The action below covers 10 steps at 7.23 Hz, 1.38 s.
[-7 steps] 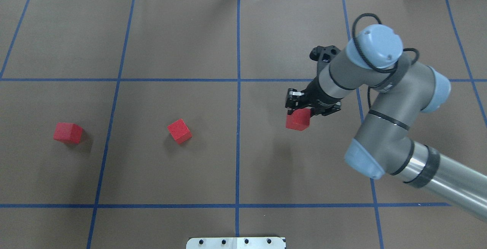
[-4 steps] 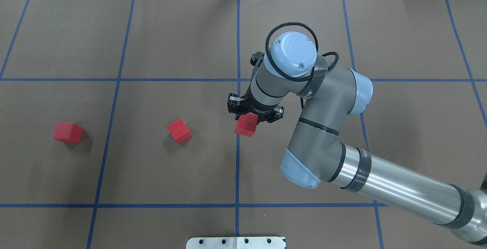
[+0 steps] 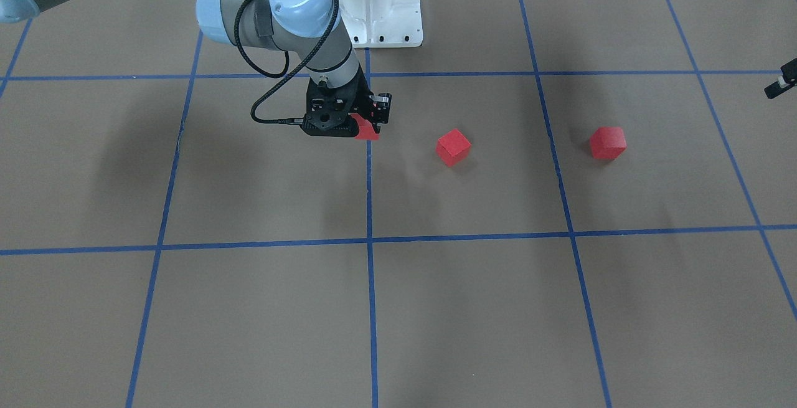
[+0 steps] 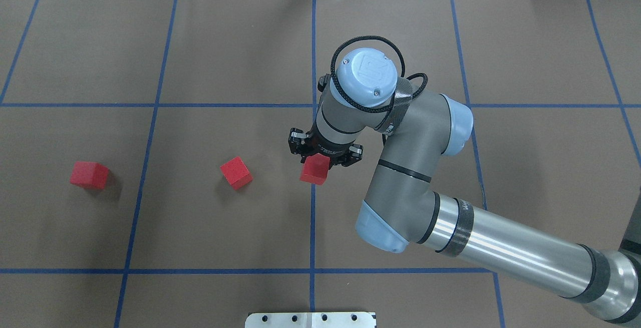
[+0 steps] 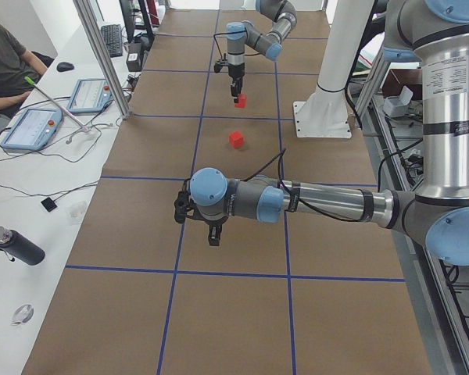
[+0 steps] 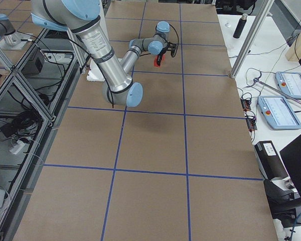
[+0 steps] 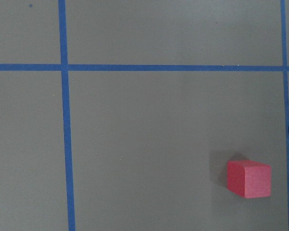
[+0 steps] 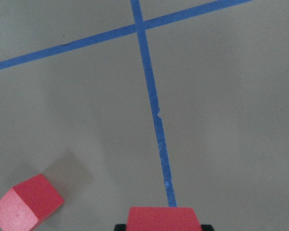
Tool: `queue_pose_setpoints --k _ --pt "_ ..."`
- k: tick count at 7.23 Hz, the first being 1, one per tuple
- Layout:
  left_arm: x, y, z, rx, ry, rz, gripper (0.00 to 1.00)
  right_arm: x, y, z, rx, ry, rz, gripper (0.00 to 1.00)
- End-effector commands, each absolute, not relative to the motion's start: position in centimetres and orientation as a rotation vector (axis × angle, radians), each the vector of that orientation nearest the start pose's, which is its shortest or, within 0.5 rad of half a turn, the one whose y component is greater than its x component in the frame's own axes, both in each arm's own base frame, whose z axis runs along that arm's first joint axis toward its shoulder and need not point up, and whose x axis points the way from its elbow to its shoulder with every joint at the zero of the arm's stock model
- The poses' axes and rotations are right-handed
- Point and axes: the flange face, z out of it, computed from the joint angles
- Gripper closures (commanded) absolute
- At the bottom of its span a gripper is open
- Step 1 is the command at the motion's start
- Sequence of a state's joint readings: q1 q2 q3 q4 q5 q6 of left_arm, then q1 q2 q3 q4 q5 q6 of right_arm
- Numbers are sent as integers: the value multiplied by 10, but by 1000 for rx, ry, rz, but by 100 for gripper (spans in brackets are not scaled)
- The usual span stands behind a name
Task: Form red blocks into L shape at center
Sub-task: 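Carry the red cube with the right gripper toward the table center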
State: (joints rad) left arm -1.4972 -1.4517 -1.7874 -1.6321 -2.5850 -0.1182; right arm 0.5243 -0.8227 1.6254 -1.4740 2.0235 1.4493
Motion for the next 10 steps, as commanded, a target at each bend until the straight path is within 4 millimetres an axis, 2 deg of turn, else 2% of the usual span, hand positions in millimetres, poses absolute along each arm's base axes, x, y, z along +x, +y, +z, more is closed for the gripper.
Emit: queue_pose_setpoints --k 1,5,10 --pt "-16 -450 578 56 1021 44 0 -572 -418 177 -100 -944 163 100" --pt "-16 -450 574 60 1022 43 0 -583 -414 185 -103 -923 150 100" --pt "-16 -450 566 63 1022 29 0 -611 -393 199 -93 -872 129 100"
